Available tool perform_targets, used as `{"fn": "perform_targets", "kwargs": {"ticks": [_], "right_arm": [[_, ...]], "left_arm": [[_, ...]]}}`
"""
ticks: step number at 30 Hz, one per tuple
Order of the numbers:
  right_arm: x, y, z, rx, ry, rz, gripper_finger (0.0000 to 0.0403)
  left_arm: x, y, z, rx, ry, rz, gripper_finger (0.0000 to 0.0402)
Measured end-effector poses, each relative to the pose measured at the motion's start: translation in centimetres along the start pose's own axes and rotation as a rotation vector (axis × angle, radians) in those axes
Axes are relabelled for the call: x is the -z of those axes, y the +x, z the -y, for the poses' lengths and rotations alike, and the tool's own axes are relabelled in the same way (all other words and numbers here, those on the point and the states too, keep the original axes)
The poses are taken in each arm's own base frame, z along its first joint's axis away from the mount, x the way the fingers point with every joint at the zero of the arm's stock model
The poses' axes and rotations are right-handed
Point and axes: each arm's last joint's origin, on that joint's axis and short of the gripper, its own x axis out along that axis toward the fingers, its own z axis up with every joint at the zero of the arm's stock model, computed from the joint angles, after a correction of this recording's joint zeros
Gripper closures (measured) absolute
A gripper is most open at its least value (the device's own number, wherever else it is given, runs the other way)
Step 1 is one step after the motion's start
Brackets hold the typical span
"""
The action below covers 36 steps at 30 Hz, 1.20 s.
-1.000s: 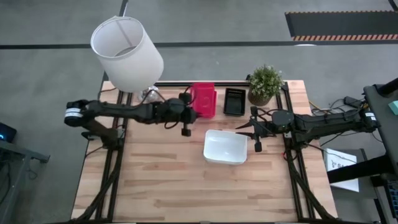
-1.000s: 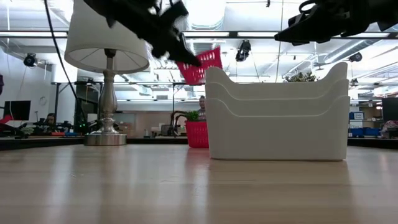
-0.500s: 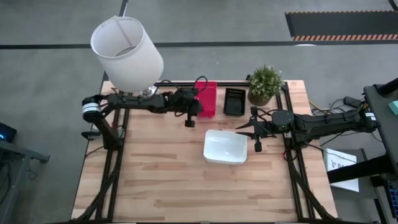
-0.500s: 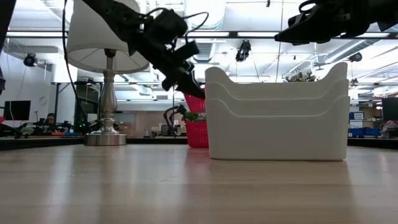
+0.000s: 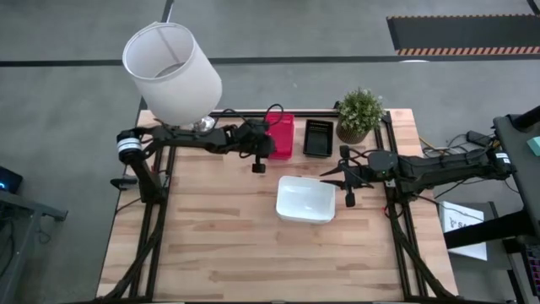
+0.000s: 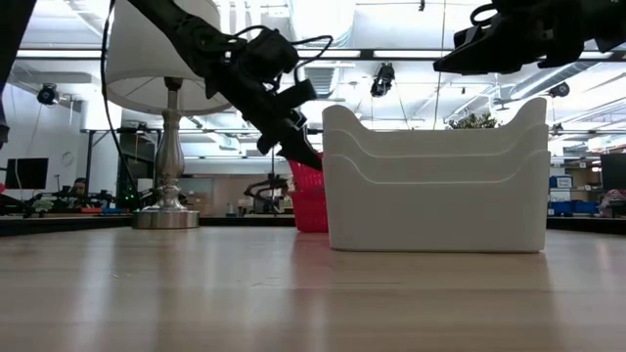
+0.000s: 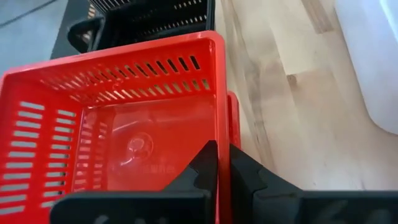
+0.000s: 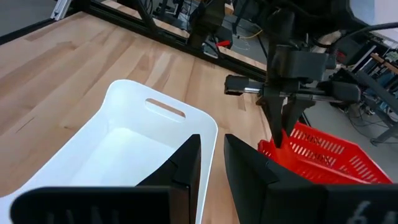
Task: Stack baskets by color
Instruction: Stack the bottom red bin into the other red bins
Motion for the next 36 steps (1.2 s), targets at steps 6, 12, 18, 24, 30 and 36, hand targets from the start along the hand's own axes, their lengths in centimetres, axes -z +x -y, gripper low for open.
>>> {"fn": "perform_targets", "kwargs": {"ticks": [6, 12, 18, 24, 30, 36], "right_arm": [[0.3, 0.04, -0.12, -0.004, 0.0, -0.009, 0.0339], [0.42, 0.06, -0.17, -0.005, 0.0, -0.012, 0.0339], [0.49, 0.01, -0.2, -0.005, 0.0, -0.012, 0.0339], [0.53, -0.06, -0.21, -0.004, 0.0, -0.01, 0.0339], [0.55, -0.06, -0.22, -0.004, 0.002, -0.01, 0.0339], [0.57, -0.05, -0.23, -0.005, 0.004, -0.011, 0.0339]], "left_arm": [[0.34, 0.54, 0.14, 0.007, -0.026, -0.013, 0.0401], [0.45, 0.55, 0.15, 0.01, -0.03, -0.018, 0.0401], [0.5, 0.7, 0.17, 0.01, -0.031, -0.017, 0.0401], [0.45, 0.71, 0.08, 0.004, -0.03, -0.009, 0.0402], [0.43, 0.7, -0.03, 0.004, -0.032, 0.0, 0.0402], [0.41, 0.7, -0.02, 0.011, -0.032, 0.006, 0.0401]]}}
